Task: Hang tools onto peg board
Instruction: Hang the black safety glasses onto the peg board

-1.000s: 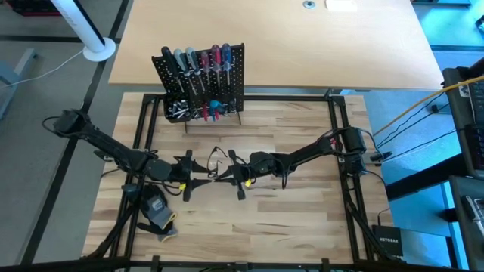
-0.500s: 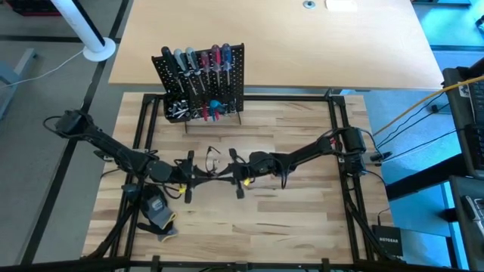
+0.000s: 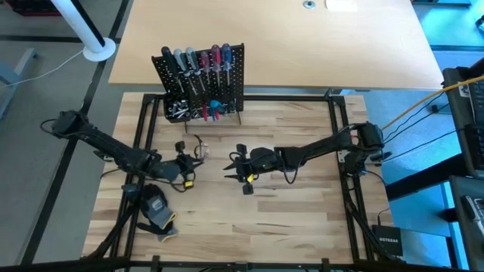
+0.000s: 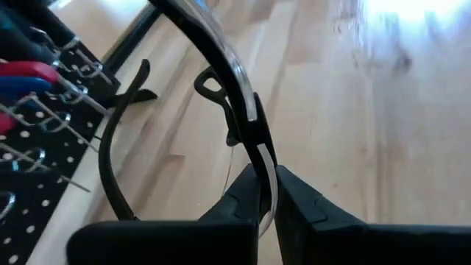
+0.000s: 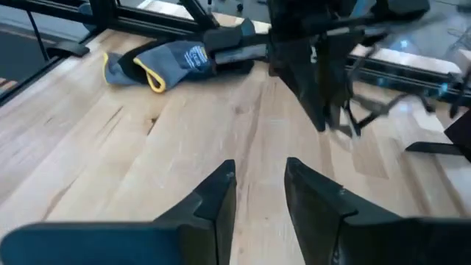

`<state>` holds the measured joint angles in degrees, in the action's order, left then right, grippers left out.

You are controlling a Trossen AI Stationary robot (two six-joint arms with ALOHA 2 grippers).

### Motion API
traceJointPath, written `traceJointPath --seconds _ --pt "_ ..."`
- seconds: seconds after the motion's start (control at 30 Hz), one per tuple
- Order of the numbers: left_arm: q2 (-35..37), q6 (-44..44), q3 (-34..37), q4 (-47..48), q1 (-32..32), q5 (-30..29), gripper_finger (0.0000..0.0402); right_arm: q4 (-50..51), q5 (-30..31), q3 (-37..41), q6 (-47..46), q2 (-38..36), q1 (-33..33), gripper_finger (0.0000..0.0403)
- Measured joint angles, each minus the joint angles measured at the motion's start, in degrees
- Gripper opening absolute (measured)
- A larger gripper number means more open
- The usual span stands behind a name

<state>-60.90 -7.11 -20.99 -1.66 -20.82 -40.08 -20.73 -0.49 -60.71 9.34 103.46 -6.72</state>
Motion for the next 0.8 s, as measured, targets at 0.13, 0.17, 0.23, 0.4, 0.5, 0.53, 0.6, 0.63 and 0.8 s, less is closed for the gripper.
traceJointPath --seconds 0.13,0.17,0.23,0.4,0.5,0.53,0.6,0.63,0.8 --pt "-1.7 4.9 -0.6 0.7 4.3 2.2 0.0006 0.3 0.0 0.0 0.0 0.4 0.0 0.0117" --pt "-1.7 6.3 -0.9 0.8 5.3 2.2 0.0006 0.4 -0.1 0.0 0.0 0.5 0.0 0.0117" --pt "-1.7 9.2 -1.3 0.5 7.2 2.2 0.0006 0.5 -0.1 0.0 0.0 0.6 0.0 0.0117" --pt "-1.7 14.2 -1.5 1.0 12.8 6.5 0.0006 0.9 -0.1 0.0 0.0 0.7 0.0 0.0117" --pt "-1.7 17.3 -1.5 1.1 15.6 8.2 0.0006 0.9 -0.3 0.0 0.0 0.7 0.0 0.0117" --pt "-1.7 18.7 -1.5 1.0 16.4 8.3 0.0006 0.9 -0.5 0.0 0.0 0.7 0.0 0.0117" --pt "-1.7 20.4 -1.7 1.2 17.8 8.4 0.0006 0.9 -0.6 0.0 0.0 0.7 0.0 0.0117" --pt "-1.7 21.0 -2.0 1.1 18.4 8.4 0.0006 0.9 -0.6 0.0 0.0 0.7 0.0 0.0118" --pt "-1.7 25.4 -2.5 1.1 21.0 8.4 0.0006 0.9 -0.6 0.0 0.0 0.7 0.0 0.0118"
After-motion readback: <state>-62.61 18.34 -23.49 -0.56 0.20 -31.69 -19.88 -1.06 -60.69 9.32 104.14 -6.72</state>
